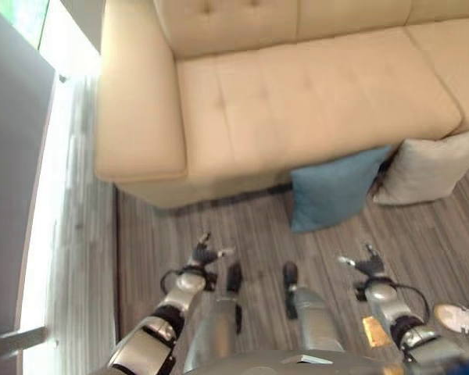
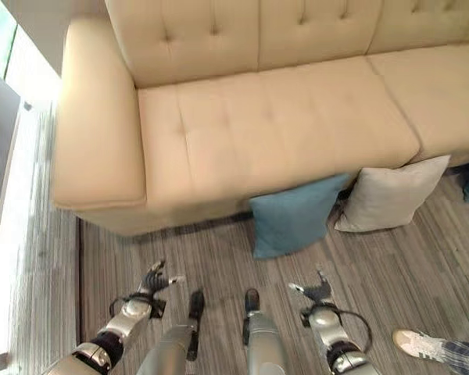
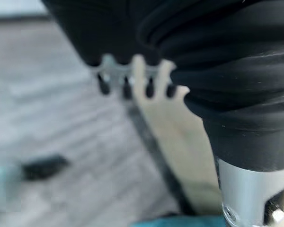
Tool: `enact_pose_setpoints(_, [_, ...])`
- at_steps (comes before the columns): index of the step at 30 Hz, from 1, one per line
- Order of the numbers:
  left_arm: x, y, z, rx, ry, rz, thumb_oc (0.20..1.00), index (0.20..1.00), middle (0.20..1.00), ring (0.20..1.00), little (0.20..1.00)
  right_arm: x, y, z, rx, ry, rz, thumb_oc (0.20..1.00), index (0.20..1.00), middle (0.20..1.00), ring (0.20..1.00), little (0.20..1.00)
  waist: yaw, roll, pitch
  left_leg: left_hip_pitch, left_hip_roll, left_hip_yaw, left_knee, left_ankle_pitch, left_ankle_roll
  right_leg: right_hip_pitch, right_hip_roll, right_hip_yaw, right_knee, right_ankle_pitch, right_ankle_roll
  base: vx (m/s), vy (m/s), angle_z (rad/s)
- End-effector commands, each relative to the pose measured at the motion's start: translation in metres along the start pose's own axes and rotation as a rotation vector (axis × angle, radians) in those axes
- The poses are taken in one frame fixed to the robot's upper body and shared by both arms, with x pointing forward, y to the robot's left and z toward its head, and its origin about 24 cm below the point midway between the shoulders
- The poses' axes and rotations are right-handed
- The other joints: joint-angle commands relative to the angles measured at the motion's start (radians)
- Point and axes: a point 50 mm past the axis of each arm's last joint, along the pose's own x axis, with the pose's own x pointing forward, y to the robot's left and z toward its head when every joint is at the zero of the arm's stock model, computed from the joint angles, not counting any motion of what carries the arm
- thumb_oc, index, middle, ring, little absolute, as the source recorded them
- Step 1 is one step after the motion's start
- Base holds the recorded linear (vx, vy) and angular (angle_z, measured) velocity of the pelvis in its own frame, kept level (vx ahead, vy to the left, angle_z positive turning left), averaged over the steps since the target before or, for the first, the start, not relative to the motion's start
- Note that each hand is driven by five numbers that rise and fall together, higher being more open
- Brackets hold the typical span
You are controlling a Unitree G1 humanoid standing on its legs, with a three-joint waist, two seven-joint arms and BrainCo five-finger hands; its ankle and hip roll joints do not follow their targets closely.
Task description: Pick up all the scattered cushions and arrange them neatly on the sofa.
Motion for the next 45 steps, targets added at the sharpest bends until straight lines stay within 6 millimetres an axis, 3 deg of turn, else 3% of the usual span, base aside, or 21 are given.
enact_pose_setpoints(1, [0.005, 0.006, 0.015, 0.068, -0.055, -0.010, 1.000, 1.000, 1.000, 1.000, 1.000, 0.007, -0.001, 0.023, -0.027, -0.055, 0.023, 1.000, 1.000, 1.000, 1.000, 1.000, 0.016, -0.009, 0.055, 0.064, -0.030, -0.012, 0.019, -0.116, -0.013, 0.035, 0.035, -0.001, -0.047, 0.063, 0.027, 0.02, 0.120, -0.69])
enact_pose_setpoints(2, [0.003, 0.007, 0.005, 0.096, -0.027, -0.016, 1.000, 1.000, 1.000, 1.000, 1.000, 0.006, -0.001, 0.014, -0.030, -0.025, 0.029, 1.000, 1.000, 1.000, 1.000, 1.000, 0.021, -0.010, 0.055, 0.081, -0.023, 0.003, 0.020, -0.121, -0.006, 0.038, 0.036, 0.002, -0.033, 0.066, 0.031, 0.04, 0.164, -0.99])
enact_pose_setpoints(3, [-0.003, 0.013, -0.020, 0.165, 0.051, -0.026, 1.000, 1.000, 1.000, 1.000, 1.000, 0.001, -0.003, -0.010, -0.050, 0.053, 0.042, 1.000, 1.000, 1.000, 1.000, 1.000, 0.048, -0.006, 0.049, 0.145, 0.004, 0.058, 0.000, -0.136, 0.003, 0.075, 0.007, -0.064, -0.013, 0.055, 0.039, 0.04, 0.152, -1.82])
enact_pose_setpoints(4, [-0.007, 0.015, -0.033, 0.193, 0.097, -0.025, 1.000, 1.000, 1.000, 1.000, 1.000, -0.002, -0.004, -0.024, -0.065, 0.097, 0.041, 1.000, 1.000, 1.000, 1.000, 1.000, 0.072, 0.000, 0.041, 0.174, 0.033, 0.100, -0.028, -0.130, 0.003, 0.107, -0.054, -0.198, -0.019, 0.050, 0.033, 0.03, 0.079, -2.01])
enact_pose_setpoints(9, [-0.014, 0.024, -0.056, 0.213, 0.182, -0.001, 1.000, 1.000, 1.000, 1.000, 1.000, -0.012, -0.003, -0.052, -0.108, 0.184, 0.060, 1.000, 1.000, 1.000, 1.000, 1.000, 0.092, 0.005, 0.008, 0.234, 0.081, 0.172, -0.100, -0.115, -0.008, 0.166, -0.116, -0.364, -0.036, 0.061, 0.037, 0.02, -0.076, -1.07])
enact_pose_setpoints(10, [-0.014, 0.024, -0.056, 0.214, 0.183, -0.001, 1.000, 1.000, 1.000, 1.000, 1.000, -0.012, -0.003, -0.052, -0.108, 0.184, 0.060, 1.000, 1.000, 1.000, 1.000, 1.000, 0.093, 0.005, 0.009, 0.236, 0.081, 0.172, -0.101, -0.115, -0.008, 0.168, -0.115, -0.364, -0.037, 0.061, 0.037, 0.22, -0.416, -0.52])
enact_pose_setpoints(11, [-0.017, 0.025, -0.064, 0.183, 0.212, 0.015, 1.000, 1.000, 1.000, 1.000, 1.000, -0.019, -0.001, -0.067, -0.122, 0.231, 0.076, 1.000, 1.000, 1.000, 1.000, 1.000, 0.098, -0.013, -0.009, 0.250, 0.124, 0.208, -0.014, -0.169, -0.050, 0.266, -0.070, -0.358, -0.144, 0.026, 0.031, 0.17, -0.533, -0.88])
enact_pose_setpoints(13, [-0.017, 0.019, -0.062, 0.157, 0.207, 0.006, 1.000, 1.000, 1.000, 1.000, 1.000, -0.020, -0.003, -0.071, -0.093, 0.244, 0.064, 1.000, 1.000, 1.000, 1.000, 1.000, 0.086, -0.013, 0.004, 0.197, 0.165, 0.208, 0.159, -0.170, -0.080, 0.311, -0.027, -0.334, -0.185, -0.001, -0.010, 0.17, -0.465, -0.72])
enact_pose_setpoints(16, [-0.017, 0.014, -0.059, 0.124, 0.196, -0.007, 1.000, 1.000, 1.000, 1.000, 1.000, -0.019, -0.007, -0.069, -0.077, 0.240, 0.051, 1.000, 1.000, 1.000, 1.000, 1.000, 0.091, -0.016, 0.033, 0.106, 0.152, 0.158, 0.315, -0.084, -0.083, 0.330, -0.004, -0.318, -0.214, 0.008, -0.058, -0.03, -0.134, -0.17])
enact_pose_setpoints(17, [-0.016, 0.014, -0.059, 0.124, 0.196, -0.007, 1.000, 1.000, 1.000, 1.000, 1.000, -0.019, -0.007, -0.069, -0.077, 0.240, 0.051, 1.000, 1.000, 1.000, 1.000, 1.000, 0.091, -0.015, 0.032, 0.104, 0.153, 0.158, 0.317, -0.084, -0.083, 0.329, -0.004, -0.319, -0.214, 0.008, -0.058, 0.10, -0.107, -0.59])
enact_pose_setpoints(18, [-0.017, 0.007, -0.058, 0.103, 0.194, -0.024, 1.000, 1.000, 1.000, 1.000, 1.000, -0.018, -0.005, -0.067, -0.106, 0.225, 0.060, 1.000, 1.000, 1.000, 1.000, 1.000, 0.114, -0.024, 0.031, 0.055, 0.044, 0.077, 0.247, -0.136, -0.057, 0.335, 0.014, -0.279, -0.255, 0.012, -0.042, 0.16, -0.073, -0.42])
enact_pose_setpoints(23, [-0.015, 0.006, -0.056, 0.112, 0.193, -0.036, 1.000, 1.000, 1.000, 1.000, 1.000, -0.018, -0.007, -0.068, -0.140, 0.220, 0.058, 1.000, 1.000, 1.000, 1.000, 1.000, 0.151, -0.004, 0.020, -0.010, -0.011, 0.069, 0.045, 0.000, -0.062, 0.370, 0.079, -0.227, -0.270, -0.011, -0.036, 0.17, -0.015, -0.53])
enact_pose_setpoints(24, [-0.017, 0.005, -0.058, 0.105, 0.203, -0.036, 1.000, 1.000, 1.000, 1.000, 1.000, -0.019, -0.005, -0.069, -0.149, 0.224, 0.070, 1.000, 1.000, 1.000, 1.000, 1.000, 0.160, 0.000, 0.012, 0.018, -0.004, 0.065, 0.000, -0.007, -0.056, 0.380, 0.094, -0.204, -0.262, -0.025, -0.033, 0.19, 0.073, -0.43])
enact_pose_setpoints(29, [-0.017, 0.009, -0.061, 0.090, 0.215, -0.021, 1.000, 1.000, 1.000, 1.000, 1.000, -0.019, -0.001, -0.068, -0.175, 0.211, 0.091, 1.000, 1.000, 1.000, 1.000, 1.000, 0.169, -0.020, -0.008, 0.089, -0.025, 0.025, -0.009, -0.029, -0.017, 0.381, 0.066, -0.193, -0.149, -0.071, -0.022, 0.20, 0.105, -0.52])
enact_pose_setpoints(33, [-0.013, 0.019, -0.053, 0.084, 0.190, 0.012, 1.000, 1.000, 1.000, 1.000, 1.000, -0.012, 0.003, -0.049, -0.168, 0.157, 0.098, 1.000, 1.000, 1.000, 1.000, 1.000, 0.168, -0.013, 0.016, 0.117, -0.017, 0.027, 0.008, -0.056, 0.018, 0.278, 0.011, -0.205, 0.118, -0.047, 0.037, 0.07, 0.085, -0.22])
enact_pose_setpoints(35, [-0.013, 0.021, -0.052, 0.082, 0.184, 0.019, 1.000, 1.000, 1.000, 1.000, 1.000, -0.010, 0.005, -0.039, -0.155, 0.128, 0.101, 1.000, 1.000, 1.000, 1.000, 1.000, 0.161, -0.003, 0.023, 0.137, -0.017, 0.017, 0.005, -0.068, 0.027, 0.226, -0.005, -0.195, 0.187, -0.035, 0.031, 0.13, 0.054, -0.02])
enact_pose_setpoints(37, [-0.012, 0.020, -0.051, 0.083, 0.186, 0.026, 1.000, 1.000, 1.000, 1.000, 1.000, -0.007, 0.009, -0.027, -0.159, 0.089, 0.114, 1.000, 1.000, 1.000, 1.000, 1.000, 0.140, 0.002, 0.033, 0.183, -0.030, -0.015, -0.010, -0.095, 0.023, 0.161, -0.022, -0.164, 0.043, 0.001, 0.007, 0.30, -0.098, 0.34])
enact_pose_setpoints(39, [-0.012, 0.019, -0.051, 0.089, 0.190, 0.023, 1.000, 1.000, 1.000, 1.000, 1.000, -0.007, 0.010, -0.027, -0.159, 0.090, 0.117, 1.000, 1.000, 1.000, 1.000, 1.000, 0.129, -0.003, 0.032, 0.193, -0.038, -0.027, -0.014, -0.101, 0.018, 0.146, -0.027, -0.147, -0.044, 0.033, 0.012, 0.23, -0.145, 0.48])
enact_pose_setpoints(40, [-0.012, 0.018, -0.053, 0.098, 0.195, 0.020, 1.000, 1.000, 1.000, 1.000, 1.000, -0.007, 0.009, -0.028, -0.163, 0.098, 0.117, 1.000, 1.000, 1.000, 1.000, 1.000, 0.110, -0.002, 0.036, 0.218, -0.048, -0.057, -0.012, -0.122, 0.013, 0.113, -0.022, -0.081, -0.145, 0.078, 0.028, 0.27, -0.180, 0.68])
enact_pose_setpoints(42, [-0.012, 0.018, -0.052, 0.095, 0.198, 0.026, 1.000, 1.000, 1.000, 1.000, 1.000, -0.007, 0.010, -0.028, -0.159, 0.105, 0.116, 1.000, 1.000, 1.000, 1.000, 1.000, 0.097, -0.004, 0.037, 0.233, -0.057, -0.097, -0.008, -0.132, 0.008, 0.080, -0.019, -0.028, -0.179, 0.107, 0.042, 0.29, -0.215, 0.76])
enact_pose_setpoints(45, [-0.016, 0.017, -0.061, 0.105, 0.226, 0.023, 1.000, 1.000, 1.000, 1.000, 1.000, -0.008, 0.010, -0.031, -0.166, 0.108, 0.126, 1.000, 1.000, 1.000, 1.000, 1.000, 0.100, -0.020, 0.018, 0.260, -0.060, -0.130, -0.012, -0.160, -0.002, 0.124, -0.038, -0.046, -0.213, 0.136, 0.042, 0.24, -0.223, 1.10])
